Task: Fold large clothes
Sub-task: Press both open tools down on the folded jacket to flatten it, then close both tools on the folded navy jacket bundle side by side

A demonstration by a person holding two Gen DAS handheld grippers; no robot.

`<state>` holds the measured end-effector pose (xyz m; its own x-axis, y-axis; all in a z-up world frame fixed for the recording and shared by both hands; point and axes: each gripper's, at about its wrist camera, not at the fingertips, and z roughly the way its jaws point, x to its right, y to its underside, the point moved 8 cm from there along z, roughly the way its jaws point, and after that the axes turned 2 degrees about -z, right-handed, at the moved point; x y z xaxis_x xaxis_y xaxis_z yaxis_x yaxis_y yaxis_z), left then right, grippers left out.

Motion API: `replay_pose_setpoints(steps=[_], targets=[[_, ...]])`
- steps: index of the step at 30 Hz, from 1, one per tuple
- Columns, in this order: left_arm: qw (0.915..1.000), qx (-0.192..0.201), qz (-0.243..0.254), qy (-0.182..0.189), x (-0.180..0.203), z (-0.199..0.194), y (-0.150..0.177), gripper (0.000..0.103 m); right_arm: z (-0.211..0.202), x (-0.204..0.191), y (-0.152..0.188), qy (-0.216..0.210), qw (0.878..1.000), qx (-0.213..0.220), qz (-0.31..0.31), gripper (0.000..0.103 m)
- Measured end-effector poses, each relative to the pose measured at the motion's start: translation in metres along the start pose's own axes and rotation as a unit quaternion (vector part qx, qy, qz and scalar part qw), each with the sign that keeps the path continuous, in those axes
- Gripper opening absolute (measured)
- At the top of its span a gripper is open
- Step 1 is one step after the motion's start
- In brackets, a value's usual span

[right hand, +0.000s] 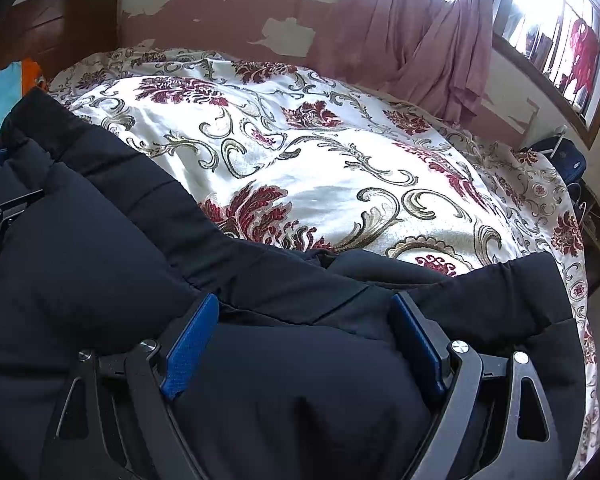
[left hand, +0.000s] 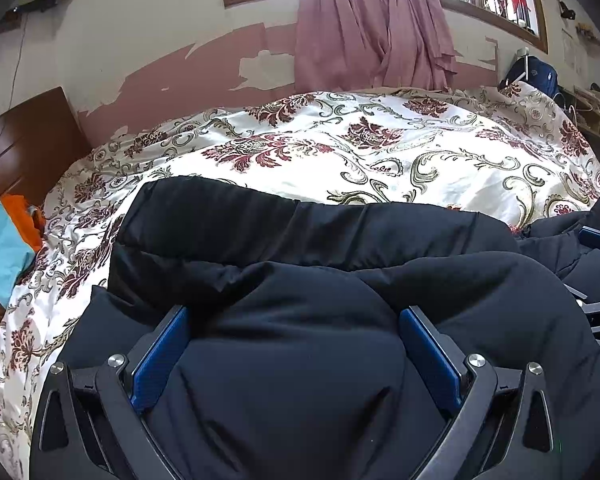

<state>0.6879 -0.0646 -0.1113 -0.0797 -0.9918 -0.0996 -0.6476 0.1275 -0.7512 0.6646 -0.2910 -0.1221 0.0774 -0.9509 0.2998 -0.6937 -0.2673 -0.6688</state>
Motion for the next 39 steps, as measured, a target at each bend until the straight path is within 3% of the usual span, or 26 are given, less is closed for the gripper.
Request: replay_pose_setpoints(steps=[11, 15, 20, 26, 33, 37, 39], targets=[[0.9997, 0.016, -0.012, 0.010, -0.005, -0.018, 0.002, 0.103, -0.027, 0.008, 0.000, 0.013, 0.999, 0.038, 0.012, 0.088], [0.9986, 0.036, -0.025, 0.028, -0.008, -0.034, -0.001, 0.103, -0.051, 0.016, -0.002, 0.016, 0.996, 0.088, 0.024, 0.090], [0.9926, 0.078, -0.076, 0.053, -0.029, -0.072, -0.007, 0.103, -0.084, 0.024, -0.005, 0.019, 0.988, 0.149, 0.034, 0.092], [0.9852, 0.111, -0.119, 0.053, -0.074, -0.113, -0.009, 0.103, -0.122, 0.069, 0.003, -0.022, 0.976, 0.182, 0.119, 0.095], [0.9872, 0.076, -0.132, 0.045, -0.114, -0.109, 0.010, 0.103, -0.125, 0.152, 0.054, -0.061, 0.953, 0.150, 0.256, 0.095], [0.9871, 0.042, -0.148, 0.042, -0.127, -0.094, 0.029, 0.103, -0.113, 0.171, 0.082, -0.056, 0.950, 0.134, 0.275, 0.095], [0.9869, 0.004, -0.153, 0.049, -0.129, -0.077, 0.041, 0.103, -0.106, 0.175, 0.094, -0.070, 0.948, 0.126, 0.284, 0.095]])
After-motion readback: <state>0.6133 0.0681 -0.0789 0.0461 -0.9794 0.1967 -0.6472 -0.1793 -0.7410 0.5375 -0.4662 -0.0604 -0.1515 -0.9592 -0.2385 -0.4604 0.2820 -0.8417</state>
